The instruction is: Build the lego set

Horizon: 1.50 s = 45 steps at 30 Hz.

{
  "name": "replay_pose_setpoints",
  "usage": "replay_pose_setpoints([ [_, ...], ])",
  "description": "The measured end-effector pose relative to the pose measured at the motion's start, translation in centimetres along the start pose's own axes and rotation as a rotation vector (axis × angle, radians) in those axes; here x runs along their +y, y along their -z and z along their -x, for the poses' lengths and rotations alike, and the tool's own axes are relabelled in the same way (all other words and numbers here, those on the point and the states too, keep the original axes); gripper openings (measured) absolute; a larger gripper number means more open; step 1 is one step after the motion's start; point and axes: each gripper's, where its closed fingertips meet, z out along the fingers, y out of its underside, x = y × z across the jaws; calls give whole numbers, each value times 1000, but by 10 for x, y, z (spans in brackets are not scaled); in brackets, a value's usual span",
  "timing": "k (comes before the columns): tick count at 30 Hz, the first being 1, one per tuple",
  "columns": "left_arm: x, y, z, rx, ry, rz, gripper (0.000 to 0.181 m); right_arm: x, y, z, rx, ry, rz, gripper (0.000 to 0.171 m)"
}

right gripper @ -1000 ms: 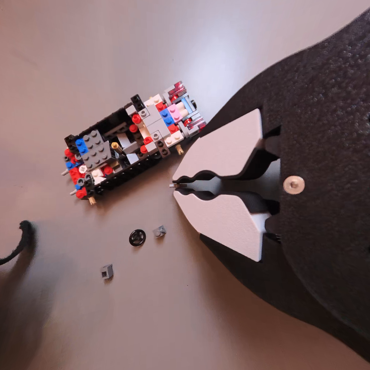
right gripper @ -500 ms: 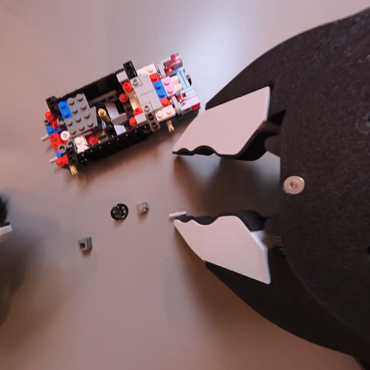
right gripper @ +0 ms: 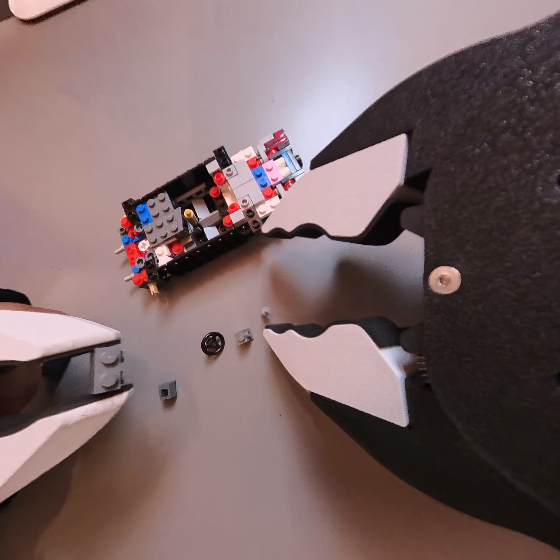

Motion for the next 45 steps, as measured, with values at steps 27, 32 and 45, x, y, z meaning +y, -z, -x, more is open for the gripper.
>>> replay_pose_setpoints([
  [27,-35,3,6,-320,-459,-107,17,-100,38,36,-451,-463,-622,21],
  [32,-28,5,15,-318,-400,-86,18,-99,40,25,-299,-383,-621,12],
  [45,-38,9,17,-12,333,-270,28,-90,31,12,480,458,-359,12],
])
